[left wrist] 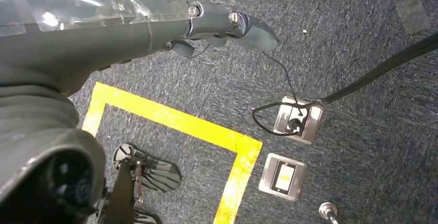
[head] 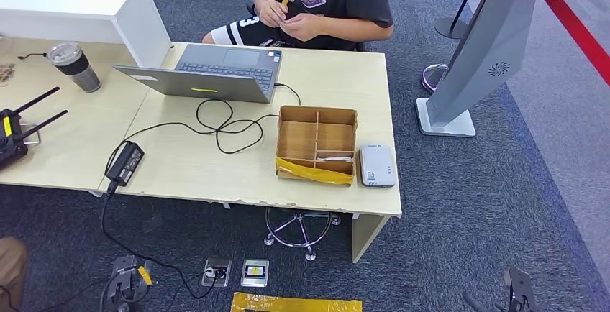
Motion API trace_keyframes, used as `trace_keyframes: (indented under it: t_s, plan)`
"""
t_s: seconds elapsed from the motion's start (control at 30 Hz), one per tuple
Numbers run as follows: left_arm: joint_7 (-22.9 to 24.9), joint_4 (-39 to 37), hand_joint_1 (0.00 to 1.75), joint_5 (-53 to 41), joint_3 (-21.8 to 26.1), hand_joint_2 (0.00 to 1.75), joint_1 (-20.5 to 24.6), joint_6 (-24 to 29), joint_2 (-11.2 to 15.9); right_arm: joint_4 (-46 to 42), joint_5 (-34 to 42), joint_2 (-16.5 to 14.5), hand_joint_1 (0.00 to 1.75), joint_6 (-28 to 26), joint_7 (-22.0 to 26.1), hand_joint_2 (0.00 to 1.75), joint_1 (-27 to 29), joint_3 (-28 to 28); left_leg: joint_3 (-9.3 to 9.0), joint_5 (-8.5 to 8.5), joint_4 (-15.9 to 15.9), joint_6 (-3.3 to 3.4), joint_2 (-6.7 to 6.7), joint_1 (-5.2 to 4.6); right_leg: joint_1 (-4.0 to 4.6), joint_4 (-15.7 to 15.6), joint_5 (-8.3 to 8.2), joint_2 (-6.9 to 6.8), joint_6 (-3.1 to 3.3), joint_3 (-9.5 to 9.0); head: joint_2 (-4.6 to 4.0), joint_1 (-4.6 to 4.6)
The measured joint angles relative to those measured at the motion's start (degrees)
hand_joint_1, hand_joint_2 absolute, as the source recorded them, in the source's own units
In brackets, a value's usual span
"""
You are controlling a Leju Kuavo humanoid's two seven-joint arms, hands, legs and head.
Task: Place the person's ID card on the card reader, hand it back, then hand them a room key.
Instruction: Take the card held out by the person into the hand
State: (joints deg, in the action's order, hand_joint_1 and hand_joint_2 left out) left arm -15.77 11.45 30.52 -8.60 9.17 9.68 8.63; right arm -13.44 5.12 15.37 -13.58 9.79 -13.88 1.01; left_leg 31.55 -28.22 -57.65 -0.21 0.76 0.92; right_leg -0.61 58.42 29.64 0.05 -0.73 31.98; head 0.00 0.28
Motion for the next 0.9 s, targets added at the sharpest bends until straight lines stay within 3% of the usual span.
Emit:
trace_keyframes:
  t_s: [0.1,0.23,0.5,0.9]
  plan:
    - [0.3,-0.1,0.00,0.5,0.0,0.00,-0.2,1.0,0.0,-0.8,2.6,0.9,0.00,-2.3,6.9,1.75,-2.4,1.7,0.01,0.02,0.0,0.01,-0.10,-0.10,-0.11,0.1,-0.06,0.07,-0.03,0.07,0.00,-0.04]
    - [0.3,-0.2,0.00,0.5,0.0,0.00,-0.4,1.4,0.0,-3.1,2.7,3.8,0.00,-2.5,7.1,1.75,-8.3,4.0,-0.06,0.11,0.0,0.13,-0.12,-0.15,-0.15,0.0,-0.09,0.07,-0.06,0.06,0.00,0.02]
    - [3.5,-0.5,0.00,0.5,0.0,0.00,-1.3,1.8,-0.1,-7.6,1.7,6.2,0.00,-1.1,11.8,1.75,-14.2,5.6,0.00,0.13,0.0,0.14,0.02,-0.15,-0.15,0.1,-0.09,-0.03,-0.07,0.05,0.00,-0.02]
    - [4.6,-0.8,0.00,0.0,0.0,0.00,-1.6,1.2,-0.5,-18.0,-3.5,9.8,0.00,1.2,9.1,1.75,-24.2,5.5,0.01,0.16,0.0,0.16,0.07,-0.15,-0.16,0.1,-0.11,-0.07,-0.08,0.05,0.00,-0.01]
